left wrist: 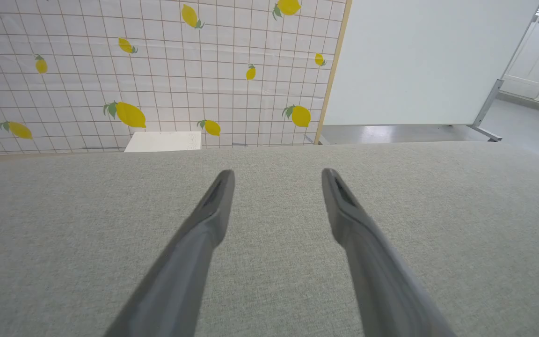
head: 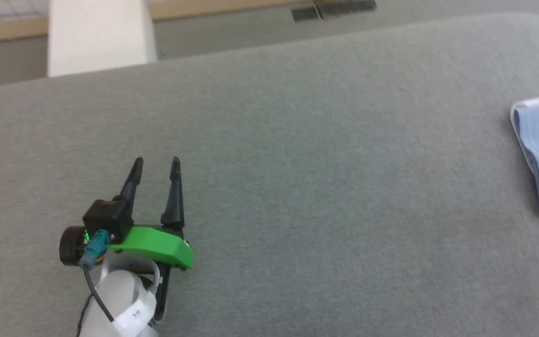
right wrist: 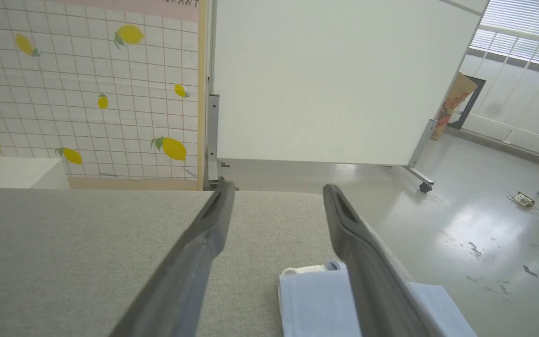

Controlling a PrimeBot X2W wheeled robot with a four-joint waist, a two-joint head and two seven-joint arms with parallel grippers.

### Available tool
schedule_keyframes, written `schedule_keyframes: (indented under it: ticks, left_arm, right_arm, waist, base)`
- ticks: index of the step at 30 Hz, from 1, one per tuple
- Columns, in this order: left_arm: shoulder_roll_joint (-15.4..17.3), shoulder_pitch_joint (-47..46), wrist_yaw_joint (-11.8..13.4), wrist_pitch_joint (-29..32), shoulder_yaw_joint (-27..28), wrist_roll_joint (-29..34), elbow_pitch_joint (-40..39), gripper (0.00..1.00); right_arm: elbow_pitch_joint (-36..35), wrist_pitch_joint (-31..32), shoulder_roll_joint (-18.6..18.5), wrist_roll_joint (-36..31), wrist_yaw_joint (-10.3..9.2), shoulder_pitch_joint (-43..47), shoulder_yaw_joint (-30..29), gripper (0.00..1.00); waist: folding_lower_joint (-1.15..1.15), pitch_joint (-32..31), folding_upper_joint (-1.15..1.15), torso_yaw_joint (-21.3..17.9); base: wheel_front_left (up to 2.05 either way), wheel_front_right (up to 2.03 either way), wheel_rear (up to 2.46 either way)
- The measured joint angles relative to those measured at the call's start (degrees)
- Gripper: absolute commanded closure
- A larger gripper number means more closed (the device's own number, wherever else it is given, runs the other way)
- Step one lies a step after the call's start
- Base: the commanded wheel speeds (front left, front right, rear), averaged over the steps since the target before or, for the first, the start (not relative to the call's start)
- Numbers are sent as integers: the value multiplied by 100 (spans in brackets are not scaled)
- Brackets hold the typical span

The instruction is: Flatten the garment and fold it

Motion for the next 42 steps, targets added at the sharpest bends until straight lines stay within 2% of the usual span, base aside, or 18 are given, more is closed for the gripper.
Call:
schedule_keyframes:
  ticks: [4,7,10,14,24,42]
  left_arm:
    - [-49,104,-2,-5,-44,-45,4,0]
    - [-60,248,-1,-5,-45,-107,-18,0]
    - [-71,392,5,-5,-21,-135,-32,0]
    - [-85,522,7,-5,-3,-140,-86,0]
    - [-114,932,7,-5,-9,-143,-87,0]
    - [-125,1161,109,-5,-198,-294,-102,0]
  right_arm:
    - [-1022,162,266,124,0,849,-35,0]
    - [-1826,323,639,90,0,1528,-113,0]
    - [-2405,459,1022,-14,0,2040,-122,0]
    - [-2830,482,1359,-135,0,2552,-66,0]
    - [-3089,559,1886,-348,-1,3294,174,0]
    - [-3004,581,2002,-216,-1,3364,312,0]
  waist:
    - [0,-264,0,264]
    - [0,-481,0,461]
    - [0,-678,0,613]
    - [0,-902,0,796]
    - [0,-1260,0,1035]
    - [0,-1358,0,1103]
  base:
    - [0,0,0]
    - [0,0,0]
    - [0,0,0]
    - [0,0,0]
    - [0,0,0]
    - [0,0,0]
